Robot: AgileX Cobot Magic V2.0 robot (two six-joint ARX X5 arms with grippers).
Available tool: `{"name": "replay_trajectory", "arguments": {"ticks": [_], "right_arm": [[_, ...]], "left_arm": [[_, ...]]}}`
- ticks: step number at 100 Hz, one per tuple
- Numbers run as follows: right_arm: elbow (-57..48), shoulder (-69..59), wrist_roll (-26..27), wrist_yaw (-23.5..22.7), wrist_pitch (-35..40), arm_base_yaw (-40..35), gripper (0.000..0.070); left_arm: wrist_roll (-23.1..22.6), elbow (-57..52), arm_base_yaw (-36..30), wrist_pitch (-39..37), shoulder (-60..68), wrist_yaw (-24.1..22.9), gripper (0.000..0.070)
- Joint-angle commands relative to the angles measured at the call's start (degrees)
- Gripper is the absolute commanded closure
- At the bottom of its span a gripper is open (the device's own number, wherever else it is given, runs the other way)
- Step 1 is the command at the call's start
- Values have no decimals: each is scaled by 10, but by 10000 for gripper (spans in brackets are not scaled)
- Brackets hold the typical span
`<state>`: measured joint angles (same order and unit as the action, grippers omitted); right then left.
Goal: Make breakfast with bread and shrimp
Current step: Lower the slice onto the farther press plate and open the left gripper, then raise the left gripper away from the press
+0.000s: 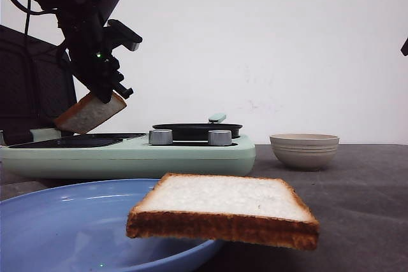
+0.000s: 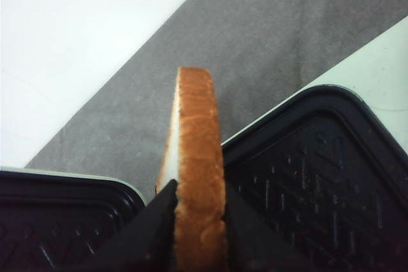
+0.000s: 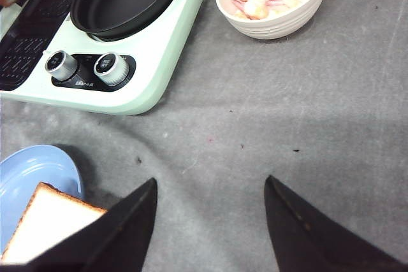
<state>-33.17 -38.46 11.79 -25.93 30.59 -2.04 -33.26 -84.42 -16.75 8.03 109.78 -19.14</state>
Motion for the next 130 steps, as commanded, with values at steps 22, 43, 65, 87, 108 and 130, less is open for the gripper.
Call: {"name": "replay_trajectory", "arguments": {"ticks": [22,43,65,87,108,130], "right_arm": [[-7,-4,-7,-2,-5,-1,371],[-7,-4,-7,-2,-5,-1,371],[-7,-4,-7,-2,-5,-1,371],[-7,-4,-7,-2,-5,-1,371],[-7,-4,-7,-2,-5,-1,371],[-7,-4,-7,-2,-5,-1,371]], "left_arm": [[45,-16,-6,3,15,13,500],[60,-16,-18,3,15,46,496],[88,-16,-31,3,15,73,496],[91,-19,-42,2,14,71,497],[134,-34,-49,16,-4,44,498],[187,-34,-47,49,-73,44,498]]}}
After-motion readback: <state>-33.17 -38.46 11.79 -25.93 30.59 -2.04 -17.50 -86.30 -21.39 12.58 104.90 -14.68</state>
